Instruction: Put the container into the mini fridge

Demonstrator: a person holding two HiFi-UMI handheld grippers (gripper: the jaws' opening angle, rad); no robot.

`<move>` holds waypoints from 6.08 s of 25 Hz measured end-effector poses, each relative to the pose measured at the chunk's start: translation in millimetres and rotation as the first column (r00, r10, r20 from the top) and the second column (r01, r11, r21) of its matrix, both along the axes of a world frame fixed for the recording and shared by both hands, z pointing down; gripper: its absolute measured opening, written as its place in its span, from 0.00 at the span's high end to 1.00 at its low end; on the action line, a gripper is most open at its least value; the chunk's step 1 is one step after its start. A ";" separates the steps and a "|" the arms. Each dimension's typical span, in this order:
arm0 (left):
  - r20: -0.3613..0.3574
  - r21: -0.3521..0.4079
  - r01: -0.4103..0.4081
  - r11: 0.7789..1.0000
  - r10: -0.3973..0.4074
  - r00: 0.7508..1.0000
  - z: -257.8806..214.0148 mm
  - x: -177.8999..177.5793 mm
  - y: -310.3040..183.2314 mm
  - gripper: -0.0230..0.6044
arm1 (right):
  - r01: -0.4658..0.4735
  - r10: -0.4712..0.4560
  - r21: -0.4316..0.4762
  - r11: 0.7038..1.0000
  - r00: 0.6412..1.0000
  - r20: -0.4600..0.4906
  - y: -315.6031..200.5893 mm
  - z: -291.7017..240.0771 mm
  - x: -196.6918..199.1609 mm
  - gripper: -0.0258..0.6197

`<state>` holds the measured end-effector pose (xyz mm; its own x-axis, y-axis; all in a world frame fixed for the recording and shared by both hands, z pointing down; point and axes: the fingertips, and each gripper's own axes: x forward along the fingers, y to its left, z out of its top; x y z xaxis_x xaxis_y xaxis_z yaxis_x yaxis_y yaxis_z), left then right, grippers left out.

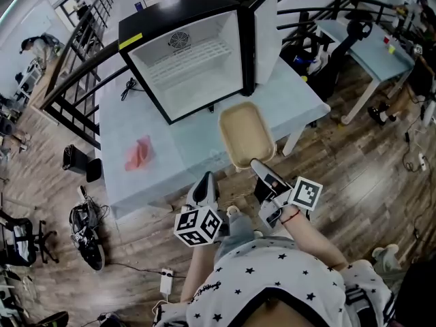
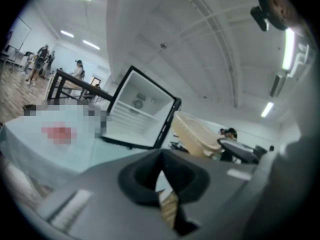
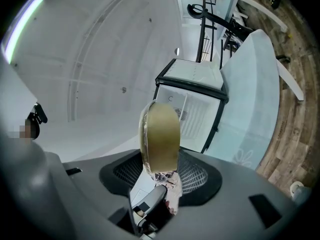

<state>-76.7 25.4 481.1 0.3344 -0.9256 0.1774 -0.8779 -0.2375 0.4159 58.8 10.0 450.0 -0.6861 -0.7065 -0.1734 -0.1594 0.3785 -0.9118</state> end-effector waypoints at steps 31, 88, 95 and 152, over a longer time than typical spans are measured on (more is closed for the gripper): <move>0.010 -0.016 -0.063 0.998 0.063 0.998 -7.1 -61.2 -198.6 0.95 | 0.001 -0.001 -0.025 1.000 1.000 0.022 -205.4 -23.6 -74.7 0.62; 0.035 -0.024 0.203 0.979 -0.202 0.979 -3.4 -87.0 -314.2 0.95 | 0.208 -0.173 -0.196 0.958 0.968 0.180 -404.0 -12.5 -128.5 0.62; 0.028 -0.024 0.208 0.978 -0.208 0.978 2.4 -76.8 -316.0 0.95 | 0.242 -0.220 -0.129 0.962 0.961 0.166 -400.9 -19.0 -128.7 0.62; 0.023 -0.032 0.138 0.990 -0.138 0.990 9.9 -17.3 -113.3 0.95 | 0.418 0.142 0.421 0.805 0.553 -0.821 -120.3 12.0 -66.4 0.91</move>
